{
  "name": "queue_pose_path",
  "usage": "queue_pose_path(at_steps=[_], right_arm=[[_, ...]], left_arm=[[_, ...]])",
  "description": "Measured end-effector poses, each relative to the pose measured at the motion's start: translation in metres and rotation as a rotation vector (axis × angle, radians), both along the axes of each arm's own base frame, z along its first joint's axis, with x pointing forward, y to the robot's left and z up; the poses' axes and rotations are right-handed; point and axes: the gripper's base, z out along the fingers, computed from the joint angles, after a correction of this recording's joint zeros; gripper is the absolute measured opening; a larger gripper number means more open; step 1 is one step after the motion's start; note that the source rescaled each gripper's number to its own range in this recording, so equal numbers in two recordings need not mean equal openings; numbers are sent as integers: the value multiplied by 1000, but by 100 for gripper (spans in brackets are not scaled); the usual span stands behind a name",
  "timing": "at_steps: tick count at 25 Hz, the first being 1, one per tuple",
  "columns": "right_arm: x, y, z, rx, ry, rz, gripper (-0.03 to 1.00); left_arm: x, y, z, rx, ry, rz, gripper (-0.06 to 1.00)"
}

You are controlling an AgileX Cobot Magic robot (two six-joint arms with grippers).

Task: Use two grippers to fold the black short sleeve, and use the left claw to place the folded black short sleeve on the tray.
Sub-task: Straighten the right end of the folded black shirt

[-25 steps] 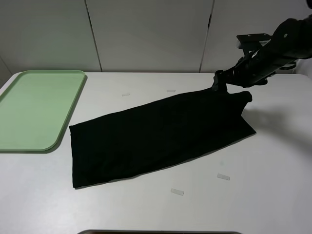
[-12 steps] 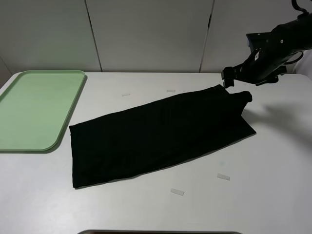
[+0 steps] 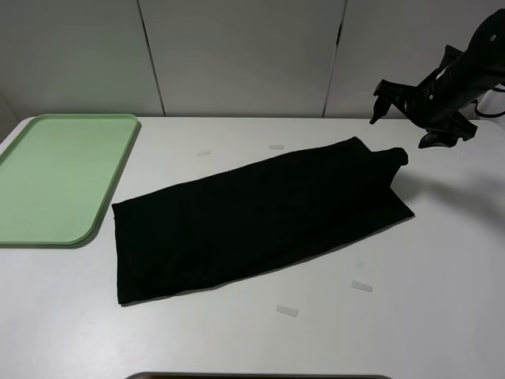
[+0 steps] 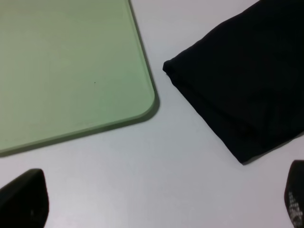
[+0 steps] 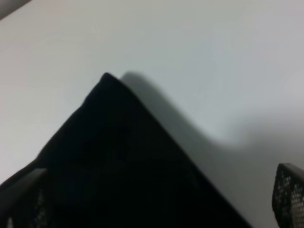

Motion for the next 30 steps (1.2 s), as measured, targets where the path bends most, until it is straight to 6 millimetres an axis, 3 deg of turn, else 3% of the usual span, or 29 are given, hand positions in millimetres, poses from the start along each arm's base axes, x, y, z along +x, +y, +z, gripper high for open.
queue_pose_path(at_steps=[14,20,30], right_arm=[[-34,-3,-26,69,-20,-96,100],[-29,3,-26,73,-97,-120,100],[-29,10,-39,85,-58,-125,100]], left_arm=[[0,0,0,0,0,0,100],[0,0,0,1,0,1,100],[0,0,0,2,0,2,100]])
